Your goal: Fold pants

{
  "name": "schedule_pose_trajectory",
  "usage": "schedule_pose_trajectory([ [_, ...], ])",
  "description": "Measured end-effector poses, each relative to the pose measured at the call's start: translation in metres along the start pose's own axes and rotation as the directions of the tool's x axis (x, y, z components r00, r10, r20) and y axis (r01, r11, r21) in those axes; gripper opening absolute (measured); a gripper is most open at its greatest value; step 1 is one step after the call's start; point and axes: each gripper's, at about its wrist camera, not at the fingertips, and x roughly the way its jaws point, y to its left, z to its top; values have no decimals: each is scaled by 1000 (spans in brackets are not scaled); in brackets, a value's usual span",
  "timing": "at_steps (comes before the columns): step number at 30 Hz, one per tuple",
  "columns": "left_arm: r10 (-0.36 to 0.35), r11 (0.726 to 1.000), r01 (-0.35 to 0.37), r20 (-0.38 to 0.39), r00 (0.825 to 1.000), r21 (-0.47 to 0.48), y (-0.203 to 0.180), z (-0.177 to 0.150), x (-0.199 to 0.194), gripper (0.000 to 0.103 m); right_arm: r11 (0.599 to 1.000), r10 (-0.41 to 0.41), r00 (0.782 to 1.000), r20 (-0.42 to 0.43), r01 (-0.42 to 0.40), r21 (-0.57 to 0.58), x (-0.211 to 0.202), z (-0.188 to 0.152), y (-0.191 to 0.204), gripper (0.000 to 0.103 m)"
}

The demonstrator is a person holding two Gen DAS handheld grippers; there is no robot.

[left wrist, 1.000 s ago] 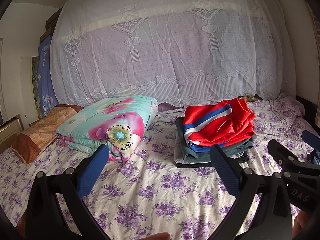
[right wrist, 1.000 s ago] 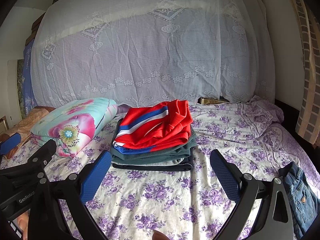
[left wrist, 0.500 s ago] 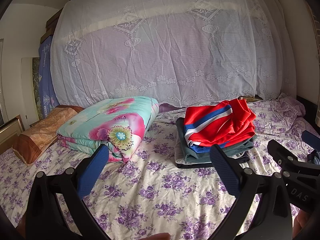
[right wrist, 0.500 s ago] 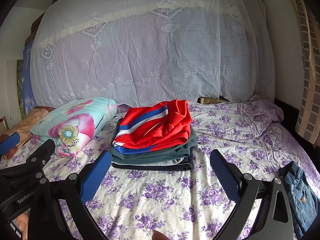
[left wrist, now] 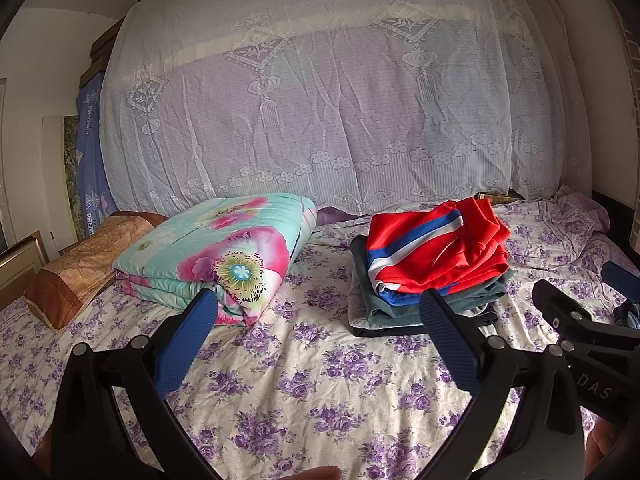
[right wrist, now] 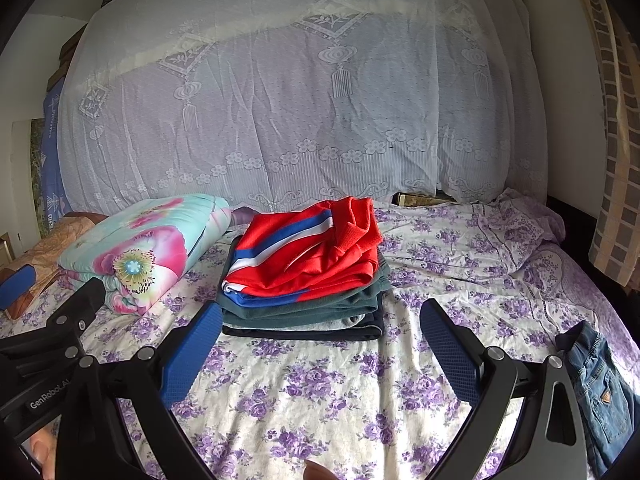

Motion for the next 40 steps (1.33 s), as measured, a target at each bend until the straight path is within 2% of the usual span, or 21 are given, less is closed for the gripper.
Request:
schedule_pose_trajectory([
  [21, -13, 1000, 13, -5, 1000, 5, -2, 2, 0, 98, 1000, -16, 1000, -8, 16, 4, 2, 1, -1, 100],
  [28, 21, 999, -22, 46, 999, 29, -4, 0, -4, 98, 1000, -18, 1000, -8, 18, 3, 2, 1, 0, 100],
  [40, -14, 1000, 13, 24, 1000, 19, -3, 1, -3, 98, 1000, -19, 1000, -7, 19, 9, 2, 0, -1, 100],
])
